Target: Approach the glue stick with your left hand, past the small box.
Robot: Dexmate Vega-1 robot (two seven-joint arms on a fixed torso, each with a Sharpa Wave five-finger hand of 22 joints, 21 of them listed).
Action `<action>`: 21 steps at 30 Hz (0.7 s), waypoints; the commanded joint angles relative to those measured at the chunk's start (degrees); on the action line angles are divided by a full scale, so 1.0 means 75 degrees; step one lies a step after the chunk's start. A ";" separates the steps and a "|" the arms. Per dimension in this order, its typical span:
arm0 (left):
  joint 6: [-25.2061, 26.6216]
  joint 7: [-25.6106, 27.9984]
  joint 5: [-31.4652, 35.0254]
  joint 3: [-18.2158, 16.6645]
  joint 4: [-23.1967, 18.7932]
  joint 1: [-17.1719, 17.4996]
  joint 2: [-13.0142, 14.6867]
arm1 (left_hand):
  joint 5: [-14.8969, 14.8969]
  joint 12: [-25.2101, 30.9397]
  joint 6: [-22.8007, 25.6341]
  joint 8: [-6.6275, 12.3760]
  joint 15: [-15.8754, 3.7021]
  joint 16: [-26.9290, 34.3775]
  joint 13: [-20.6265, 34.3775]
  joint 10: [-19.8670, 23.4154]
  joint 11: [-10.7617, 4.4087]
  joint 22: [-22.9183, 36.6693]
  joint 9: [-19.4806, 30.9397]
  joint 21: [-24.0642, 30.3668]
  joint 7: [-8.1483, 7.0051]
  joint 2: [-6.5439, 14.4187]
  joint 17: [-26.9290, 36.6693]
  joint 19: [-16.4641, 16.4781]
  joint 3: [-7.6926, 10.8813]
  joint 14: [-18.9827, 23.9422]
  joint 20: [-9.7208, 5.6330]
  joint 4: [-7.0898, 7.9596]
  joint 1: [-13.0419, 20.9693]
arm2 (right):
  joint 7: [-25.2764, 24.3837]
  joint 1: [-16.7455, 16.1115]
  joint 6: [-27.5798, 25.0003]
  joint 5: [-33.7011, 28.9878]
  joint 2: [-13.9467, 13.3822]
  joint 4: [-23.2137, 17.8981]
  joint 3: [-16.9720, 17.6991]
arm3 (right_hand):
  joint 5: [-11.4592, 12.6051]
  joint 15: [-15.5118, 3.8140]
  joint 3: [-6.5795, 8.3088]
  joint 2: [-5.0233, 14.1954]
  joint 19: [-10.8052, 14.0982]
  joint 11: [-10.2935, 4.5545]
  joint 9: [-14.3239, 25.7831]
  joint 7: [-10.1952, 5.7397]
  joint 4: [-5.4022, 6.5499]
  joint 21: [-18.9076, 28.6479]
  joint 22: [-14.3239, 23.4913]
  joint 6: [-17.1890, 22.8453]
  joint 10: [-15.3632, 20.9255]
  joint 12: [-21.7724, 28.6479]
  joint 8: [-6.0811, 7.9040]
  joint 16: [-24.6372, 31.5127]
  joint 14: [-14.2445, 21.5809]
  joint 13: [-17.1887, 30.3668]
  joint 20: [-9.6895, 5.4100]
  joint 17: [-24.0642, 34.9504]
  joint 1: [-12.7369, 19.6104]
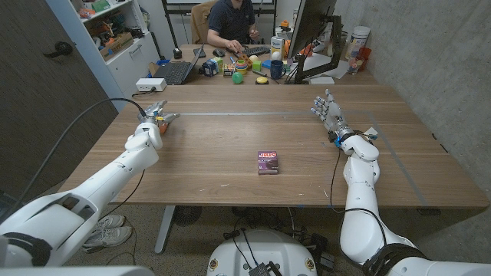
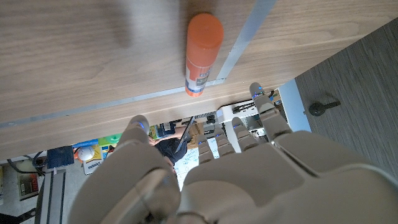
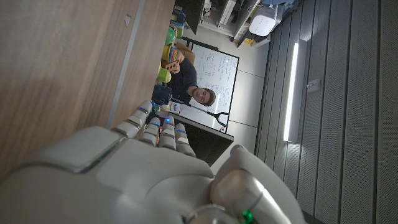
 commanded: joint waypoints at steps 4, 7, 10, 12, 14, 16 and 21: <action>0.0016 -0.0051 0.0050 0.0008 -0.0138 0.0055 0.0059 | 0.0027 -0.0054 0.0063 0.0059 -0.0603 -0.0001 0.0022 0.0000 -0.0008 0.0037 0.0010 -0.0042 -0.0023 0.0091 0.0023 -0.0057 -0.0024 0.0023 -0.0059 0.0020 -0.0015 | 0.0006 -0.0054 -0.0076 0.0007 0.0026 -0.0091 -0.0002 | 0.0069 0.0043 -0.0035 0.0004 0.0051 0.0004 0.0044 -0.0003 0.0011 -0.0018 0.0032 -0.0014 0.0040 0.0038 0.0013 0.0026 -0.0003 0.0015 0.0011 0.0034 -0.0074; 0.0032 -0.0008 0.0080 0.0009 -0.0166 0.0067 0.0046 | 0.0025 -0.0076 0.0063 0.0053 -0.0601 -0.0011 0.0022 -0.0030 -0.0013 0.0038 0.0007 -0.0065 -0.0023 0.0104 0.0026 -0.0100 -0.0031 0.0001 -0.0051 0.0031 -0.0028 | 0.0010 -0.0058 -0.0087 -0.0022 0.0014 -0.0066 -0.0015 | 0.0071 0.0040 -0.0041 0.0005 0.0047 0.0002 0.0043 0.0004 0.0010 -0.0025 0.0031 -0.0016 0.0041 0.0039 0.0013 0.0025 -0.0004 0.0014 0.0018 0.0034 -0.0078; 0.0011 0.0027 0.0104 0.0014 -0.0177 0.0074 0.0047 | 0.0024 -0.0085 0.0061 0.0048 -0.0601 -0.0011 0.0022 -0.0035 -0.0015 0.0040 0.0005 -0.0058 -0.0023 0.0113 0.0027 -0.0070 -0.0037 0.0004 -0.0077 0.0036 -0.0036 | 0.0027 -0.0064 -0.0136 -0.0040 0.0019 -0.0076 -0.0026 | 0.0073 0.0044 -0.0044 0.0005 0.0047 0.0010 0.0043 0.0009 0.0009 -0.0029 0.0031 -0.0013 0.0048 0.0041 0.0015 0.0023 -0.0007 0.0014 0.0018 0.0034 -0.0081; 0.0009 0.0081 0.0108 0.0000 -0.0158 0.0072 0.0024 | 0.0023 -0.0101 0.0060 0.0044 -0.0607 -0.0014 0.0023 -0.0062 -0.0033 0.0041 0.0004 -0.0059 -0.0024 0.0119 0.0027 -0.0064 -0.0040 -0.0001 -0.0102 0.0039 -0.0038 | 0.0019 -0.0064 -0.0111 -0.0054 0.0017 -0.0055 -0.0033 | 0.0074 0.0042 -0.0047 0.0005 0.0051 0.0008 0.0043 0.0008 0.0009 -0.0030 0.0031 -0.0011 0.0039 0.0038 0.0016 0.0023 -0.0006 0.0014 0.0014 0.0034 -0.0082; 0.0022 0.0030 0.0135 0.0026 -0.0158 0.0053 0.0039 | 0.0023 -0.0101 0.0059 0.0041 -0.0602 -0.0014 0.0024 -0.0054 -0.0028 0.0042 0.0003 -0.0058 -0.0024 0.0124 0.0027 -0.0053 -0.0043 0.0002 -0.0114 0.0040 -0.0039 | 0.0035 -0.0061 -0.0133 -0.0058 0.0018 -0.0033 -0.0037 | 0.0076 0.0043 -0.0050 0.0006 0.0049 -0.0001 0.0043 0.0008 0.0008 -0.0035 0.0031 -0.0010 0.0033 0.0035 0.0017 0.0022 -0.0004 0.0014 0.0016 0.0033 -0.0085; 0.0031 -0.0026 0.0156 0.0048 -0.0161 0.0037 0.0051 | 0.0023 -0.0101 0.0059 0.0040 -0.0603 -0.0016 0.0024 -0.0049 -0.0025 0.0042 0.0002 -0.0058 -0.0024 0.0128 0.0027 -0.0050 -0.0044 0.0000 -0.0112 0.0042 -0.0041 | 0.0053 -0.0063 -0.0141 -0.0073 0.0017 -0.0018 -0.0049 | 0.0077 0.0043 -0.0053 0.0007 0.0048 0.0002 0.0043 0.0010 0.0007 -0.0038 0.0031 -0.0010 0.0035 0.0036 0.0017 0.0021 -0.0007 0.0014 0.0011 0.0033 -0.0087; 0.0036 -0.0044 0.0170 0.0056 -0.0140 0.0022 0.0042 | 0.0021 -0.0106 0.0060 0.0035 -0.0617 -0.0017 0.0027 -0.0044 -0.0032 0.0044 0.0001 -0.0057 -0.0024 0.0143 0.0029 -0.0031 -0.0048 0.0003 -0.0141 0.0048 -0.0046 | 0.0050 -0.0060 -0.0119 -0.0077 0.0030 -0.0031 -0.0050 | 0.0080 0.0049 -0.0060 0.0007 0.0048 0.0008 0.0043 0.0006 0.0007 -0.0045 0.0031 -0.0010 0.0037 0.0037 0.0018 0.0019 -0.0008 0.0014 0.0016 0.0033 -0.0093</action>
